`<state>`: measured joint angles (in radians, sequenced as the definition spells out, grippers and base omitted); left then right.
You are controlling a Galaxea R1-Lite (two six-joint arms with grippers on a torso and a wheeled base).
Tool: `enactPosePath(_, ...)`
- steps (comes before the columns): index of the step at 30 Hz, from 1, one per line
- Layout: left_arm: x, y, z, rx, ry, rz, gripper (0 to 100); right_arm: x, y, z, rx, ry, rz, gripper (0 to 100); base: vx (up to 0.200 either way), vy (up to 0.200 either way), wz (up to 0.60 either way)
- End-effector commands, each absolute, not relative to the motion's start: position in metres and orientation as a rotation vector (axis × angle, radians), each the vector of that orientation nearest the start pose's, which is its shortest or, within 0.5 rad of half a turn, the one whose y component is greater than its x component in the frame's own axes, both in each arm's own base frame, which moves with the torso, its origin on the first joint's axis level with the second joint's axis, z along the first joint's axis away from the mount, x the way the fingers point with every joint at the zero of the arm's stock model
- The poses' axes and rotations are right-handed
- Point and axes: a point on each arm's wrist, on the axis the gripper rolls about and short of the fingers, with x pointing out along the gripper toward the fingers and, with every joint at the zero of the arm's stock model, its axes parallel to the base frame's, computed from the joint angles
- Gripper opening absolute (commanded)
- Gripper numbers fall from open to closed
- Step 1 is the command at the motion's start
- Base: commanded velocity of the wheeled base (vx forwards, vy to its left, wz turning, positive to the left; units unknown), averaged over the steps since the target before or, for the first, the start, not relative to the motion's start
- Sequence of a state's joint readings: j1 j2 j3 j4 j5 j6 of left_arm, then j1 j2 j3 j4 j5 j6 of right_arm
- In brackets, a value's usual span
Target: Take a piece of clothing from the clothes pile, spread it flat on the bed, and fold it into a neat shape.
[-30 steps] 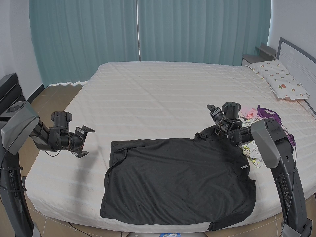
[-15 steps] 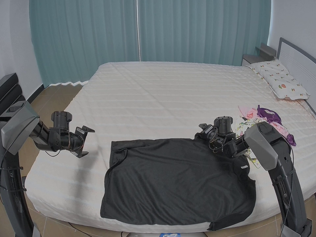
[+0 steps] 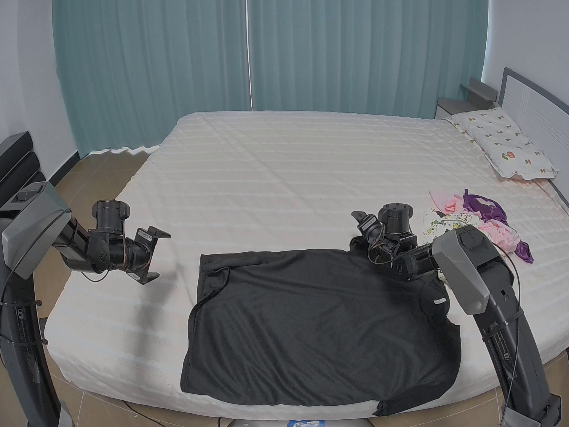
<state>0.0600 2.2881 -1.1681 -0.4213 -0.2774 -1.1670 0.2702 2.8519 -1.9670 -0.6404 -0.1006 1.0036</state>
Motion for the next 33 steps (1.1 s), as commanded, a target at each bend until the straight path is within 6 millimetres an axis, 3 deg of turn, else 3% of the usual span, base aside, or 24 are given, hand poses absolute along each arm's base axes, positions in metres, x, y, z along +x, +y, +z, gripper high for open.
enactPosePath(1, 0.418, 0.019, 0.035, -1.231, 0.742, 0.223, 100, 0.539, 0.154, -0.005, 0.984, 0.217, 0.111, 100, 0.0, 0.0, 0.0)
enactPosePath(7, 0.418, 0.019, 0.036, -1.231, 0.741, 0.222, 100, 0.541, 0.148, 0.015, 0.939, 0.145, 0.133, 100, 0.0, 0.0, 0.0)
enactPosePath(10, 0.418, 0.019, 0.035, -1.231, 0.742, 0.223, 100, 0.542, 0.143, 0.014, 0.88, 0.145, 0.12, 100, 0.0, 0.0, 0.0)
enactPosePath(17, 0.418, 0.019, 0.035, -1.23, 0.743, 0.221, 100, 0.541, 0.144, -0.03, 0.771, 0.217, 0.075, 100, 0.0, 0.0, 0.0)
enactPosePath(23, 0.419, 0.018, 0.035, -1.227, 0.742, 0.219, 100, 0.541, 0.15, -0.021, 0.76, 0.155, 0.08, 100, 0.0, 0.0, 0.0)
enactPosePath(29, 0.418, 0.018, 0.035, -1.228, 0.744, 0.219, 100, 0.54, 0.147, -0.038, 0.694, 0.19, 0.034, 100, 0.0, 0.0, 0.0)
enactPosePath(33, 0.418, 0.018, 0.035, -1.228, 0.744, 0.219, 100, 0.541, 0.141, -0.038, 0.683, 0.188, 0.009, 100, 0.0, 0.0, 0.0)
